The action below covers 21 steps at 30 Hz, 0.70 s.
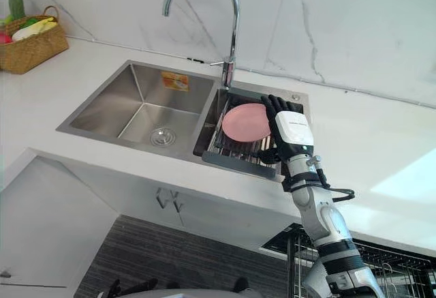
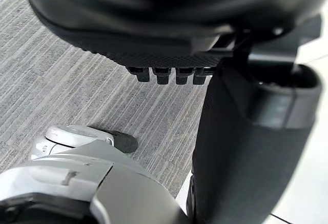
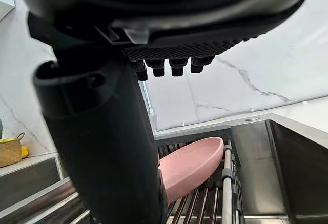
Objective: Walk over to the sink, pick up the cup, carry it to the dishwasher, place the cup inside the dishwasher, then close the dishwasher door
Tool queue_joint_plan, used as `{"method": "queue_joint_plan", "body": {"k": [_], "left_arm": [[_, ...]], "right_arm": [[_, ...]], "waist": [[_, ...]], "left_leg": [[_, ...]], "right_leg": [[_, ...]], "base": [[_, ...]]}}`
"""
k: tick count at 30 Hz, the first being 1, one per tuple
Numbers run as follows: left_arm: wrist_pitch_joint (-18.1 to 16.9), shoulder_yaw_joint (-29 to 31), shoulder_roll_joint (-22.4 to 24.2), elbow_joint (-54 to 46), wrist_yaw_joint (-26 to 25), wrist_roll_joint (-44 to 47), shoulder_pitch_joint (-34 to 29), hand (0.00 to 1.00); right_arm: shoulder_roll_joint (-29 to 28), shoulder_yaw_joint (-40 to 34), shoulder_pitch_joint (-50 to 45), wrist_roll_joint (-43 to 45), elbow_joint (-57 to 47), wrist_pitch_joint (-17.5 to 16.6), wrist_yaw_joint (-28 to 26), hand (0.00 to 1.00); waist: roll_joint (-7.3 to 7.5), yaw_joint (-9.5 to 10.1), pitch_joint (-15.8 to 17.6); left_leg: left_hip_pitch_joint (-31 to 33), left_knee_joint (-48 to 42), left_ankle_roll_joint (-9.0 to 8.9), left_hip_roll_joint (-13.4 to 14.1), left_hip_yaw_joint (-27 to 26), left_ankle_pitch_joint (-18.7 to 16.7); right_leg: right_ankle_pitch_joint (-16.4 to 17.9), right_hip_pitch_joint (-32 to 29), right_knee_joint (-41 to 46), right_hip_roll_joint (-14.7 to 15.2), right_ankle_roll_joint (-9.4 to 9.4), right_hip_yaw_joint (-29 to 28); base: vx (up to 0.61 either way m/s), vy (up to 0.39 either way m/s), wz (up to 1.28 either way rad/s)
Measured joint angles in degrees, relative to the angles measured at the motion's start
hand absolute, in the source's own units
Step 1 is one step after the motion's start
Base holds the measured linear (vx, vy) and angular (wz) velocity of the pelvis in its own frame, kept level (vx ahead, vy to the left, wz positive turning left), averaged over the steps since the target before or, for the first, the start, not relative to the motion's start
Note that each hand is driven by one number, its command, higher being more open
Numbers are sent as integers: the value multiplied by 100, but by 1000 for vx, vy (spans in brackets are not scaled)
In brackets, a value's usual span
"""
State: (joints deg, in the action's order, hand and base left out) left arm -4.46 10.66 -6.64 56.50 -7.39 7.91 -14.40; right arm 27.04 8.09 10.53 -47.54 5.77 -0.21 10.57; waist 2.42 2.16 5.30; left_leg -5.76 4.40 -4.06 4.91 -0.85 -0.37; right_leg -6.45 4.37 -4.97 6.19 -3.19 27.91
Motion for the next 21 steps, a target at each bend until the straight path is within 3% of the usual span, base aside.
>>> {"method": "queue_joint_plan", "body": {"k": [21], "left_arm": [[44, -197, -40, -115, 3, -21, 19, 100]], "right_arm": [[32, 484, 1103, -924, 1669, 143, -31, 100]], "waist": [[-1, 154, 2]], "left_leg": [[72, 44, -5, -44, 238, 103]], "right_leg": [[3, 36, 2, 45, 2, 221]], "base": [[-4, 10, 5]]}}
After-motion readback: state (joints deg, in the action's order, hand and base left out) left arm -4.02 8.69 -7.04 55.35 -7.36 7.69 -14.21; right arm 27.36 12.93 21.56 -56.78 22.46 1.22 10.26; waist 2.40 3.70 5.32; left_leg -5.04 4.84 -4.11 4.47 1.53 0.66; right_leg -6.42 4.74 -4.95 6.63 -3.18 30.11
